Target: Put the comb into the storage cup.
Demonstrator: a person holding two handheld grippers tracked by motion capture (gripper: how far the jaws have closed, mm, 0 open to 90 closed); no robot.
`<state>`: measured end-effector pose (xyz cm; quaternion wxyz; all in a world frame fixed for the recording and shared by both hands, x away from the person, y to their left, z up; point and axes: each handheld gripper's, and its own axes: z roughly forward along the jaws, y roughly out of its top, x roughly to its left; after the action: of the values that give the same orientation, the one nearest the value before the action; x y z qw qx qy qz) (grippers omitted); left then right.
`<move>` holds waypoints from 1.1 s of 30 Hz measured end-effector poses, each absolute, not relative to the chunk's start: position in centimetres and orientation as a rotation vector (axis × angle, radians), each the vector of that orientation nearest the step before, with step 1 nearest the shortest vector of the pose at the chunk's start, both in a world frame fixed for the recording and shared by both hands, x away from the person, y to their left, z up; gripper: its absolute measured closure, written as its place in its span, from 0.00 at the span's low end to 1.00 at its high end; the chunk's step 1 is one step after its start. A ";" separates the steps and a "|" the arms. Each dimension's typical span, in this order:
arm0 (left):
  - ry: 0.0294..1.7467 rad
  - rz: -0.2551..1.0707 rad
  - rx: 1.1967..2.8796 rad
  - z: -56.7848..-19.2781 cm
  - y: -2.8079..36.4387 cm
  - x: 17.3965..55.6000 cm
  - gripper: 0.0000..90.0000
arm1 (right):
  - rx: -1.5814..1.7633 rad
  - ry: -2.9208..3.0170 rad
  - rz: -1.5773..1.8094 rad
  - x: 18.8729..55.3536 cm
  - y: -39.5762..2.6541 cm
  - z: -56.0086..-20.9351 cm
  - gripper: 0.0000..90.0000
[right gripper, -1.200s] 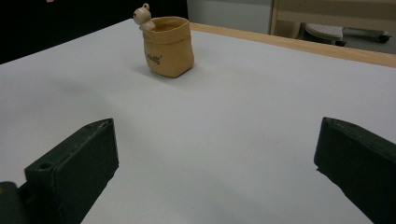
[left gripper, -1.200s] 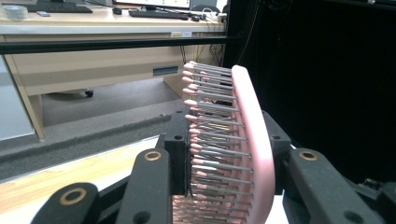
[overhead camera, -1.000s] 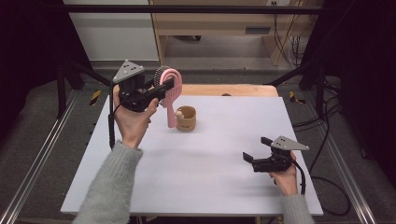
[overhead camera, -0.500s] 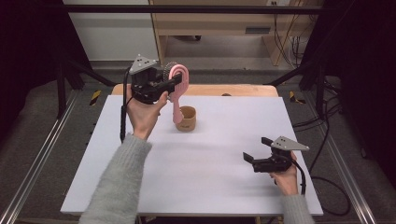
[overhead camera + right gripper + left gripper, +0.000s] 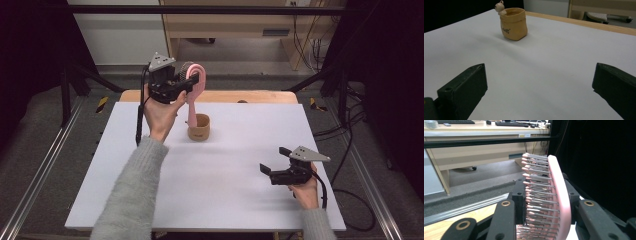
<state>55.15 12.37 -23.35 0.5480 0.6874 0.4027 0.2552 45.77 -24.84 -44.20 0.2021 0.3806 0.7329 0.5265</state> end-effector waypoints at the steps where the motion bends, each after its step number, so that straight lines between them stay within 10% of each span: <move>1: 0.956 0.605 1.631 -23.4 12.3 55.3 0.71 | 1.064 2.047 1.471 45.8 -24.9 -44.2 0.00; 33: 0.973 0.606 1.670 -25.8 9.1 59.5 0.71 | 1.061 2.042 1.469 45.7 -25.0 -44.2 0.00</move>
<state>59.51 9.14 -25.84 0.5294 0.6995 0.4076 0.2537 45.66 -24.99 -44.16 0.2046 0.3803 0.7321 0.5268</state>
